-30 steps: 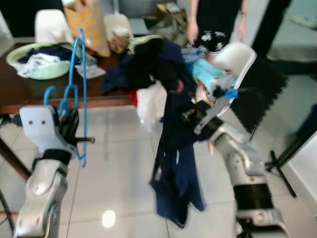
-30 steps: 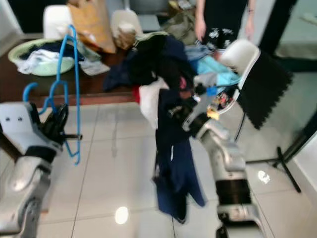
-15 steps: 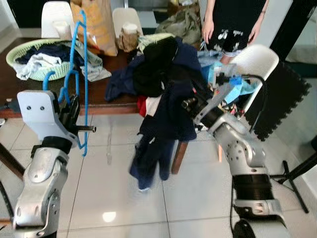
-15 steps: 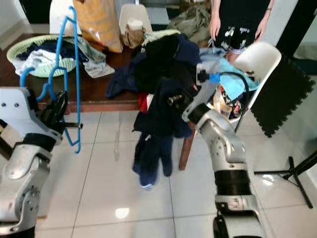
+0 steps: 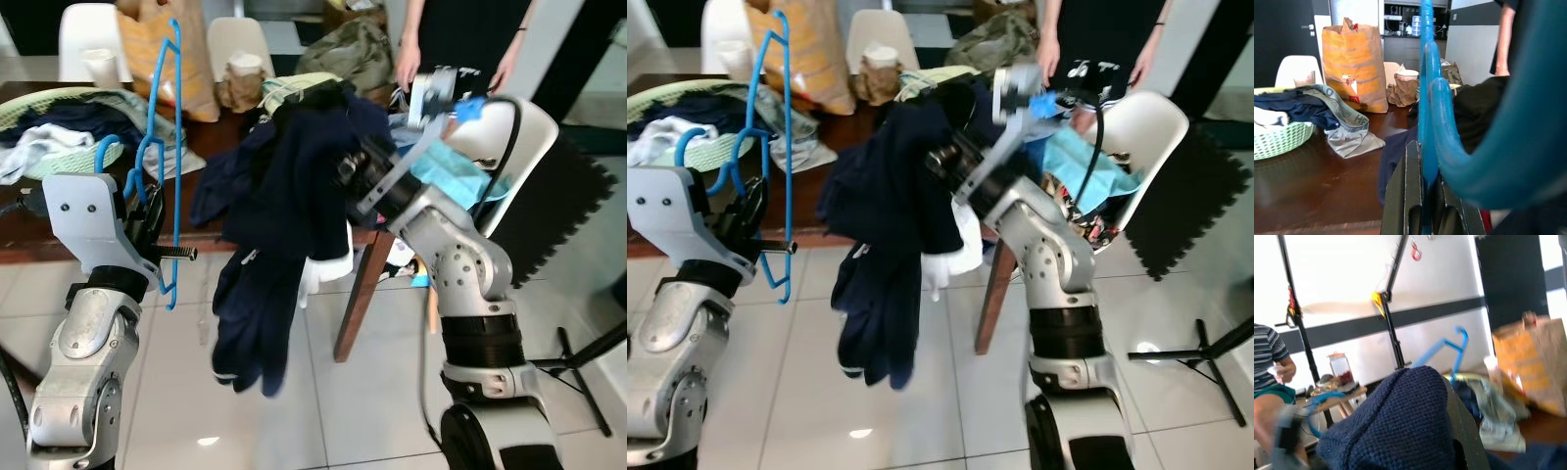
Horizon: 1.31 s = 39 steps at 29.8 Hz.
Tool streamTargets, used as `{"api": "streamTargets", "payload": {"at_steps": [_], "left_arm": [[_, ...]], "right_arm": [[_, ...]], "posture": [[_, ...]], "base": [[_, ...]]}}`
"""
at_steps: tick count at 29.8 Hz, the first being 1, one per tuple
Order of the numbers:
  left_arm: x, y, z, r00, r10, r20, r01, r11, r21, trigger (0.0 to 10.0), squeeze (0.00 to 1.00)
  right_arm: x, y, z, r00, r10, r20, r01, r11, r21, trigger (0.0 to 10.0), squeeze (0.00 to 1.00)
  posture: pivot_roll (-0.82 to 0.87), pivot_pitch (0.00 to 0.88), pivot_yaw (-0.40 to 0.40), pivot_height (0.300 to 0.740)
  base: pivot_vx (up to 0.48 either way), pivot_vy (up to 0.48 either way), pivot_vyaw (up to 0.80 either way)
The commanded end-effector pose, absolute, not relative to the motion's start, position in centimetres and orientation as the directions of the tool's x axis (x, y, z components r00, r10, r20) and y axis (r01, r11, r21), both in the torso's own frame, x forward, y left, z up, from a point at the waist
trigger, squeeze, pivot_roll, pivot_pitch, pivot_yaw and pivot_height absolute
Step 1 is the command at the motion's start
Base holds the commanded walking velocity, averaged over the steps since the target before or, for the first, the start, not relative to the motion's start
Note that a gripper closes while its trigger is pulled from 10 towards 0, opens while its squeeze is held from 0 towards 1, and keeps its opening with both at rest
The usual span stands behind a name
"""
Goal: Hang hanger
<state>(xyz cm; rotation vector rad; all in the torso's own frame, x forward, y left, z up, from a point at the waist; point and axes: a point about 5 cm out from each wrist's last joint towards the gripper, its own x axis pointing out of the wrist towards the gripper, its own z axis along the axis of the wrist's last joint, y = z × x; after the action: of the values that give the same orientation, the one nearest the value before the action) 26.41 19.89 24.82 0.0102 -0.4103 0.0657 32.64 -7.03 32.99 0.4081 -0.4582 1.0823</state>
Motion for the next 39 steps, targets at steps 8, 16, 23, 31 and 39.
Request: {"api": "streamTargets", "payload": {"at_steps": [8, 16, 23, 31, 39], "left_arm": [[26.4, 19.2, 25.4, 0.909, 0.046, 0.413, -0.053, 0.999, 0.005, 10.0, 0.0], [26.3, 18.8, 25.8, 0.906, 0.045, 0.421, -0.052, 0.999, 0.005, 10.0, 0.0], [26.2, 18.9, 26.5, 0.894, 0.056, 0.445, -0.074, 0.997, 0.023, 10.0, 0.0], [26.1, 19.1, 27.2, 0.884, 0.07, 0.462, -0.093, 0.995, 0.026, 10.0, 0.0], [26.2, 18.8, 27.0, 0.886, 0.07, 0.458, -0.088, 0.996, 0.019, 10.0, 0.0]], "right_arm": [[32.2, -6.8, 34.4, 0.326, 0.745, 0.581, -0.923, 0.385, 0.025, 10.0, 0.0], [30.9, -6.5, 35.3, 0.194, 0.778, 0.598, -0.959, 0.279, -0.052, 10.0, 0.0], [30.5, -6.6, 35.8, 0.173, 0.773, 0.61, -0.961, 0.267, -0.066, 10.0, 0.0], [30.6, -6.9, 37.1, 0.188, 0.745, 0.64, -0.954, 0.294, -0.063, 10.0, 0.0], [32.2, -7.1, 37.7, 0.342, 0.688, 0.64, -0.901, 0.433, 0.015, 10.0, 0.0]], "posture": [[0.03, 0.101, -0.047, 0.74], [0.03, 0.106, -0.05, 0.74], [0.03, 0.104, -0.053, 0.74], [0.03, 0.103, -0.056, 0.74], [0.03, 0.09, -0.061, 0.74]], "base": [[0.48, 0.0, 0.0], [0.48, 0.0, 0.54], [0.48, 0.0, 0.75], [0.48, 0.0, 0.75], [0.48, 0.0, 0.09]]}}
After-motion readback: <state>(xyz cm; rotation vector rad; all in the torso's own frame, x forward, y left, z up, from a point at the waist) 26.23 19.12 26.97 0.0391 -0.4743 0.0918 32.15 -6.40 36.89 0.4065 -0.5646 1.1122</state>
